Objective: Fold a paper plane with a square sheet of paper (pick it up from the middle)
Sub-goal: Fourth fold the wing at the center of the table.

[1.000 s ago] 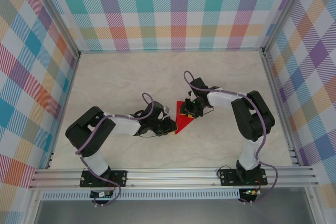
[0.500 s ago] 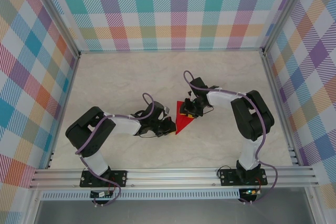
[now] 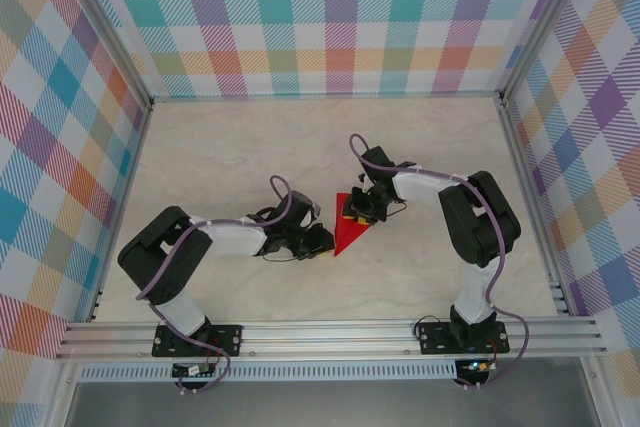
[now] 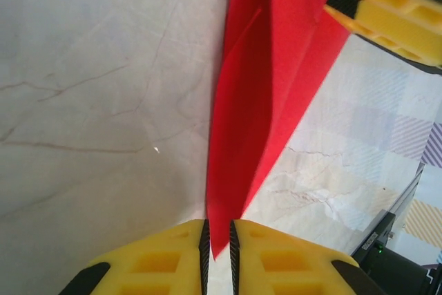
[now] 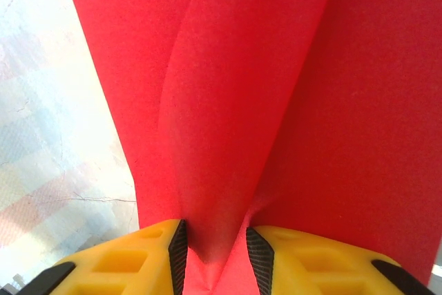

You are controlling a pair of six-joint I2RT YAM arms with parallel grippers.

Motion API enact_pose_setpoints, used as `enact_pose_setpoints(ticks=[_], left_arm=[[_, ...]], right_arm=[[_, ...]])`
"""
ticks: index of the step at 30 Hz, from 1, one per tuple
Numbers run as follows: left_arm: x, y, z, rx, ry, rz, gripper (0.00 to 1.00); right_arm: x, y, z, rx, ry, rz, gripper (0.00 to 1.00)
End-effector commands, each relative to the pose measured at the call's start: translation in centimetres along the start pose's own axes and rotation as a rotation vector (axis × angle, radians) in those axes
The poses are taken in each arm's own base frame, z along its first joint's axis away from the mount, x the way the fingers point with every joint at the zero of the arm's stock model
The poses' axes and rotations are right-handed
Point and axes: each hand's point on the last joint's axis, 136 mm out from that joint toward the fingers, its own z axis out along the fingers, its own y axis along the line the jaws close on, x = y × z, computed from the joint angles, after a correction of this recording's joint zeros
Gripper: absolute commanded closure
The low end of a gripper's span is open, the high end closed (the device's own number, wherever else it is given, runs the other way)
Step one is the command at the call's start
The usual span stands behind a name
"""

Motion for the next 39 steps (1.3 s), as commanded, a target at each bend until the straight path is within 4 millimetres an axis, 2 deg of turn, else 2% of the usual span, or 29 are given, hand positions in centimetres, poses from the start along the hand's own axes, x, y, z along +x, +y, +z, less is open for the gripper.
enact_pose_setpoints(ticks=[1,7,11,17,25,30,39], left_arm=[[-1.8,-1.5,-1.9,0.004,-0.080,0.048,0.82],[-3.6,-4.7,-1.8,0.115,-0.123,0.094,0.83],[-4.2,-5.7,-1.0,0.147,-0.117,0.109,0.83],[-4.6,-4.9,1.0,0.121,-0.089,0.105,0.85],[-5.0,-3.7,2.4,0.072,-0.078,0.101,0.87],[-5.0,-2.5,2.8,0.018,-0.076,0.098,0.87],[-4.7,-1.5,3.3,-0.011,-0.063,0.090,0.88]], right_arm=[[2.3,-8.3,3.4,0.292,0.067,0.082,0.65],[2.3,-8.3,3.6,0.296,0.080,0.078,0.62],[2.3,-8.3,3.7,0.303,0.089,0.079,0.60],[2.4,-8.6,3.9,0.315,0.098,0.083,0.59],[2.6,-8.9,4.2,0.327,0.107,0.095,0.59],[2.6,-9.0,4.3,0.330,0.110,0.098,0.59],[2.7,-9.2,4.4,0.338,0.115,0.102,0.59]])
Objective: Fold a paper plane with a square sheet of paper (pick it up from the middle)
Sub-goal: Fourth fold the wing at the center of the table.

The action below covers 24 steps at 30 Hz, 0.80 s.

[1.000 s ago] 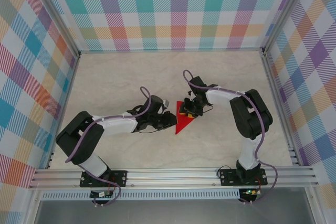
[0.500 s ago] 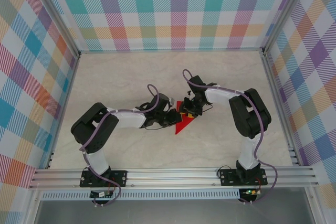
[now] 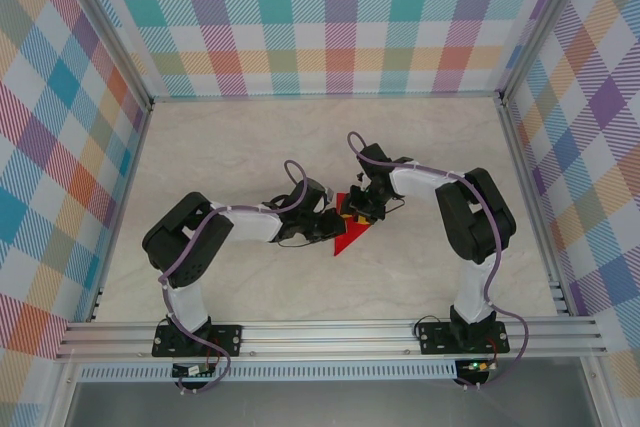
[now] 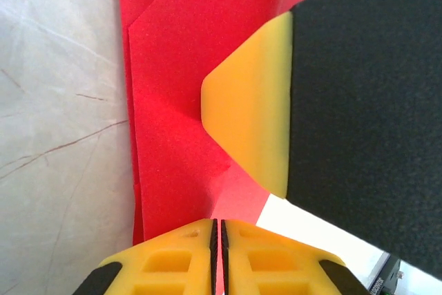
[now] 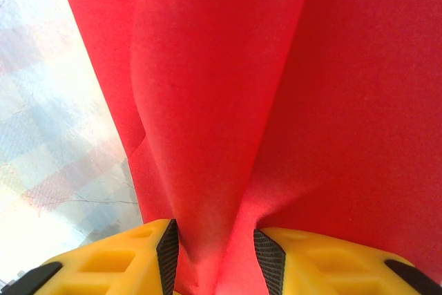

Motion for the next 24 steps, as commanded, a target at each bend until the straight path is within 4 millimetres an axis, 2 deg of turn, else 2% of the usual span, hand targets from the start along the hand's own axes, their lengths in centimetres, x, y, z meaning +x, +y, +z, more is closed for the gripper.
enact_pose_setpoints(ticks=[1,17,24], left_arm=[[-0.2,0.8,0.3,-0.034,0.006,0.001,0.88],[0.3,1.5,0.9,-0.050,0.033,-0.013,0.88],[0.6,2.8,0.7,-0.109,0.038,-0.038,0.91]], right_arm=[[2.1,-9.0,4.3,0.309,0.067,0.088,0.59],[2.3,-9.1,4.5,0.318,0.078,0.091,0.60],[1.6,-7.6,3.6,0.268,0.052,0.076,0.60]])
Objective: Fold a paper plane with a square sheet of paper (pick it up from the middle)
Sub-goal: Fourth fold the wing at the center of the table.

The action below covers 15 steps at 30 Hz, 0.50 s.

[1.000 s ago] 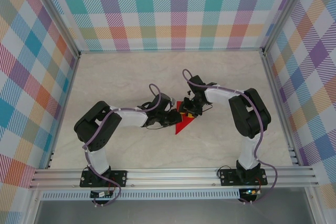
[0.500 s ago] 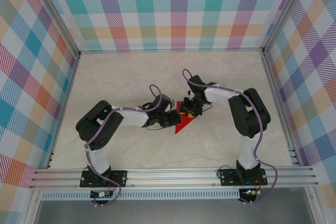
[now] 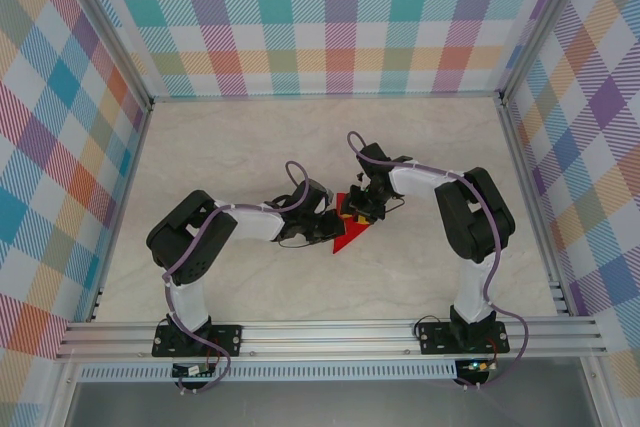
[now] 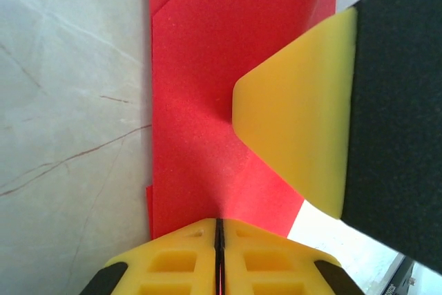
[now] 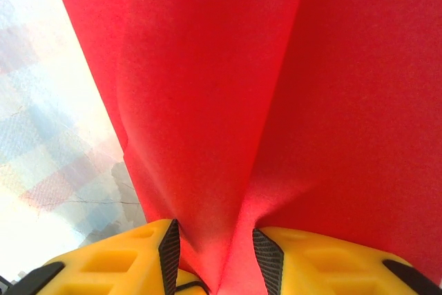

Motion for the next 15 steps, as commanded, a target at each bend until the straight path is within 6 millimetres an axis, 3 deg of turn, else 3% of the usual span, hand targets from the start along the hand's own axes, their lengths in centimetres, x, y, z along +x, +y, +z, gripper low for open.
enact_pose_setpoints(ticks=[1,6,11,15], left_arm=[[0.5,2.1,0.3,-0.080,0.027,-0.027,0.91],[0.8,2.6,0.5,-0.096,0.040,-0.039,0.92],[1.2,3.1,0.7,-0.112,0.053,-0.049,0.93],[1.3,3.2,0.7,-0.115,0.057,-0.049,0.94]], right_arm=[[1.3,-7.1,3.4,0.247,0.036,0.065,0.60],[0.3,-3.8,1.2,0.139,-0.014,0.032,0.59],[-0.6,-0.1,-3.0,0.011,-0.133,-0.018,0.59],[-0.1,0.7,-4.6,-0.050,-0.185,-0.054,0.60]])
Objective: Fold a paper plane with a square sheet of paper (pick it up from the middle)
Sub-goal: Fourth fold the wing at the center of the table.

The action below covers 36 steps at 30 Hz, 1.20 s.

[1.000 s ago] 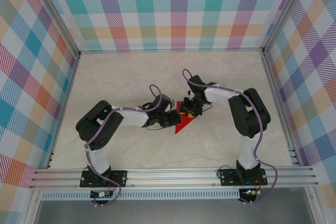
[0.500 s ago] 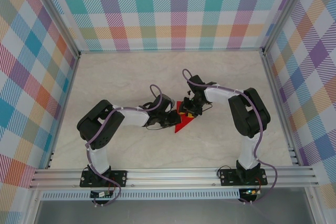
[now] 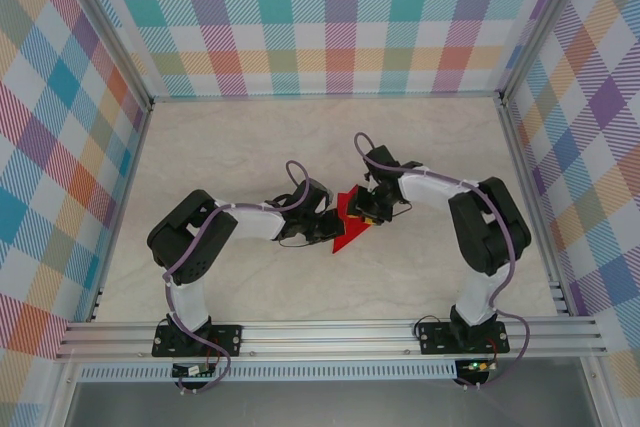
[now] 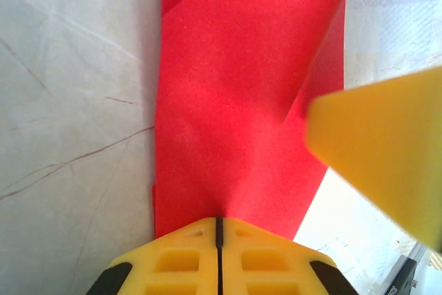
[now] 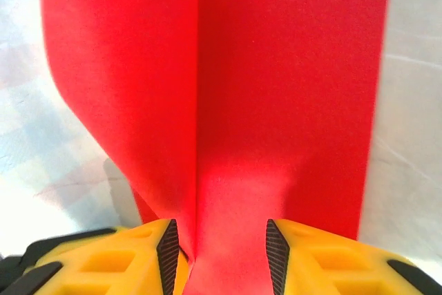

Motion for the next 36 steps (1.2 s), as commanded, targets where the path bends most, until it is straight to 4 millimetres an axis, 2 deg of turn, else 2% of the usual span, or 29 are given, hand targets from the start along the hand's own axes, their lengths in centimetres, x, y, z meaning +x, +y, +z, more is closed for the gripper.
enact_pose_setpoints(ticks=[1,3,4,7,11,17,23,32,36], left_arm=[[1.3,3.1,0.6,-0.103,0.052,-0.044,0.94],[1.3,3.1,0.6,-0.106,0.054,-0.044,0.94],[1.4,3.3,0.6,-0.110,0.057,-0.045,0.95],[1.5,3.4,0.6,-0.117,0.060,-0.047,0.95],[1.5,3.6,0.6,-0.121,0.062,-0.050,0.95],[1.6,3.8,0.6,-0.128,0.065,-0.055,0.95],[1.9,4.0,0.7,-0.136,0.076,-0.059,0.95],[2.8,5.1,0.7,-0.176,0.107,-0.077,0.96],[3.4,5.7,0.5,-0.197,0.128,-0.082,0.96]], right_arm=[[-0.6,1.3,-1.6,-0.069,-0.073,-0.039,0.61],[-0.2,2.2,-1.6,-0.131,-0.057,-0.066,0.66],[0.0,2.7,-1.4,-0.161,-0.041,-0.078,0.72],[0.3,3.1,-0.6,-0.195,-0.006,-0.089,0.83],[0.6,3.3,0.8,-0.224,0.036,-0.099,0.90],[0.6,3.1,1.9,-0.234,0.057,-0.107,0.92],[0.5,1.9,3.1,-0.209,0.072,-0.110,0.92],[-0.3,0.5,4.2,-0.206,0.069,-0.150,0.92],[-1.0,0.1,4.1,-0.213,0.061,-0.150,0.92]])
